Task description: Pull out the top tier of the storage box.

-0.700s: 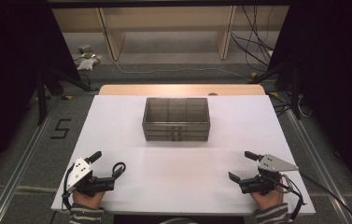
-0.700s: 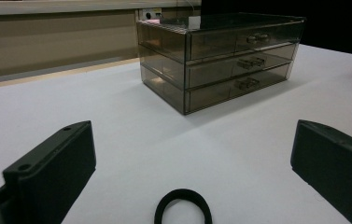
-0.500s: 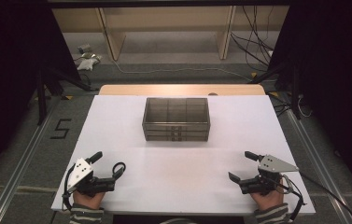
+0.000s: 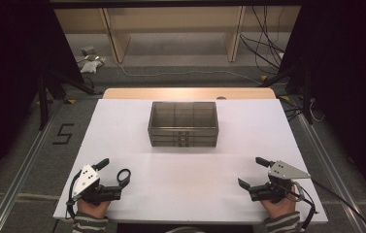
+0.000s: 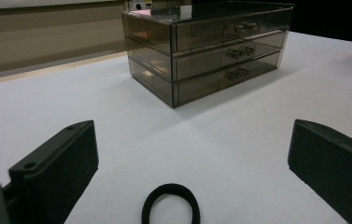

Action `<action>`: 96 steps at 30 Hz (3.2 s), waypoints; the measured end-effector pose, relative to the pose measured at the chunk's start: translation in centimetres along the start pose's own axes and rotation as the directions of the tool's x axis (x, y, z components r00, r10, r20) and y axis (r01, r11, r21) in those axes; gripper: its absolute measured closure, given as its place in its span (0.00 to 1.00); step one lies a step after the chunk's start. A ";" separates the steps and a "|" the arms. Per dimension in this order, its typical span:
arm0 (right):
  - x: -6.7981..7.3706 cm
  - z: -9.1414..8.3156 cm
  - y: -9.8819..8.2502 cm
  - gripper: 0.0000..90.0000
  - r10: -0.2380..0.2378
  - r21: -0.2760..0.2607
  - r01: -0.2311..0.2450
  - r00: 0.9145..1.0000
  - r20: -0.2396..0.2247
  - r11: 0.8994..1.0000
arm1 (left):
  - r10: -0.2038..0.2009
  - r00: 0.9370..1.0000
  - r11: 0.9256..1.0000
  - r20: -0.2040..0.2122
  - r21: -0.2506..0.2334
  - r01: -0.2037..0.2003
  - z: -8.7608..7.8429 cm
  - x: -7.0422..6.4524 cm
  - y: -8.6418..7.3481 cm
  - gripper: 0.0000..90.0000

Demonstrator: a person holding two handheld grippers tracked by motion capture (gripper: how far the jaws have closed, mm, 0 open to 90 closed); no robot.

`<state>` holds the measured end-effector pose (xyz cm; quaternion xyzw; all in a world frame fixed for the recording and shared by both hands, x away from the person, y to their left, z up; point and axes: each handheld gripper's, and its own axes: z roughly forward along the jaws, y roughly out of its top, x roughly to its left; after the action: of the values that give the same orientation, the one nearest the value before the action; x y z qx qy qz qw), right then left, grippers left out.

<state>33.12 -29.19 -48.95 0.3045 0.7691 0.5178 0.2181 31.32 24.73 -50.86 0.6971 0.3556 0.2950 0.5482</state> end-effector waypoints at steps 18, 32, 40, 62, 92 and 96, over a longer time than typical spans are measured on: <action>0.0 0.5 0.0 0.01 -0.010 0.023 0.011 0.999 -0.039 1.000 | 0.016 1.000 0.997 0.010 0.079 -0.016 0.3 -0.9 1.8 0.11; 0.2 1.0 0.0 0.01 -0.017 0.039 0.019 0.999 -0.052 0.999 | 0.024 0.997 0.994 0.076 0.105 -0.032 0.6 -0.9 4.2 0.11; 0.3 0.9 0.0 0.01 -0.016 0.033 0.017 0.999 -0.040 0.999 | 0.048 0.993 0.992 0.107 0.110 -0.060 1.5 -1.0 5.3 0.11; 0.4 0.9 0.0 0.01 -0.026 0.031 0.027 0.999 -0.040 0.999 | 0.042 0.991 0.994 0.131 0.096 -0.055 2.5 -1.1 6.7 0.13; 0.5 0.9 0.0 0.02 -0.032 0.034 0.033 0.999 -0.044 0.999 | 0.061 0.976 0.980 0.209 0.171 -0.098 7.9 -4.0 10.1 0.12; 0.6 0.9 0.0 0.02 -0.032 0.038 0.034 0.999 -0.043 0.999 | 0.064 0.973 0.979 0.221 0.175 -0.104 8.5 -4.4 10.7 0.09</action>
<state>33.32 -28.19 -49.26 0.2848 0.7884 0.5054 0.2043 37.47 14.90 -42.48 0.7875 0.2904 0.2068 0.5028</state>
